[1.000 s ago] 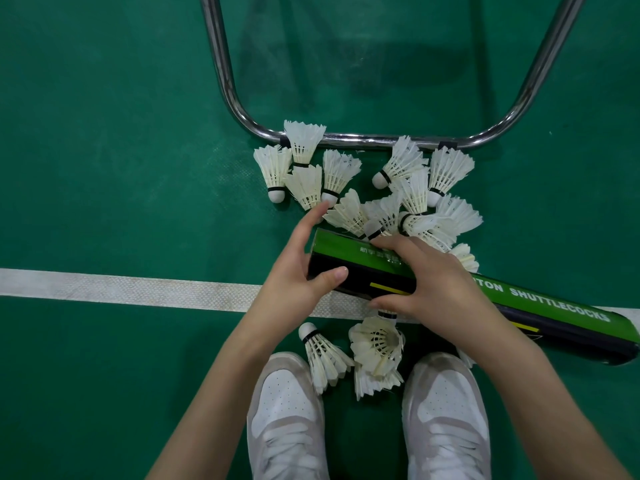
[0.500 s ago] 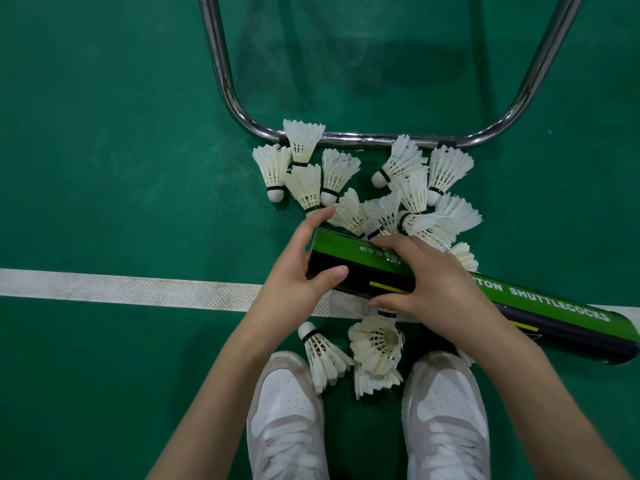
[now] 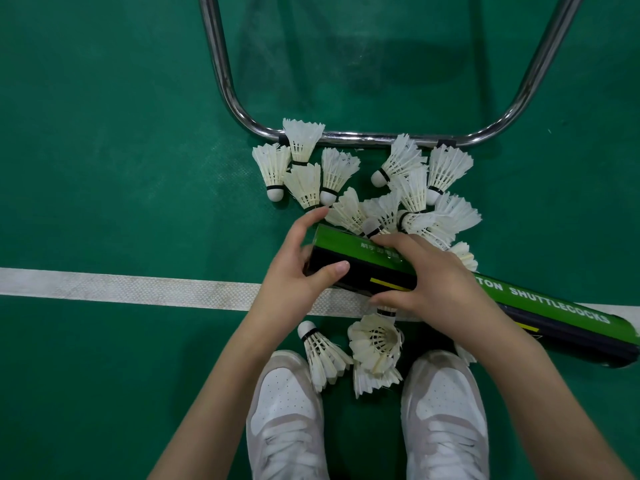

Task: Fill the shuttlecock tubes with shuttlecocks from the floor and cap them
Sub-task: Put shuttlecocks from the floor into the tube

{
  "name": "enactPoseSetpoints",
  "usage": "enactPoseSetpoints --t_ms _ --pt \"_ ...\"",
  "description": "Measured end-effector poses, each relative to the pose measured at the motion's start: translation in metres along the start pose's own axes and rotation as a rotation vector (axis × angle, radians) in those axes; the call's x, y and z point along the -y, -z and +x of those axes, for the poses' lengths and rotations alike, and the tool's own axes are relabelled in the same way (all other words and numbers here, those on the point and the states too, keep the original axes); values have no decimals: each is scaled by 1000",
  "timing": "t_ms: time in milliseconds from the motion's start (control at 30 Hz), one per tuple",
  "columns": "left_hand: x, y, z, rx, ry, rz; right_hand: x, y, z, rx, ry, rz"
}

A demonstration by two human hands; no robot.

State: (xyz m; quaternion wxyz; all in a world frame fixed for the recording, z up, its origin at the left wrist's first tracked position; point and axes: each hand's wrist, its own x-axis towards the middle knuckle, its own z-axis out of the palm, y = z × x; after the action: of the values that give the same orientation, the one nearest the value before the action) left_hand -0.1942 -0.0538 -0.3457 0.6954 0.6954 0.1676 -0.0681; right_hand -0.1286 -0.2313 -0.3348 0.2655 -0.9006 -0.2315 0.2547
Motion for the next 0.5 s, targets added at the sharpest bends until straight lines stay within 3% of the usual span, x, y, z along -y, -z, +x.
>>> enactPoseSetpoints --t_ms 300,500 --pt "1 10 16 -270 -85 -6 -4 5 -5 -34 -12 42" --pt "17 7 52 -188 -99 204 -4 7 -7 -35 -25 42"
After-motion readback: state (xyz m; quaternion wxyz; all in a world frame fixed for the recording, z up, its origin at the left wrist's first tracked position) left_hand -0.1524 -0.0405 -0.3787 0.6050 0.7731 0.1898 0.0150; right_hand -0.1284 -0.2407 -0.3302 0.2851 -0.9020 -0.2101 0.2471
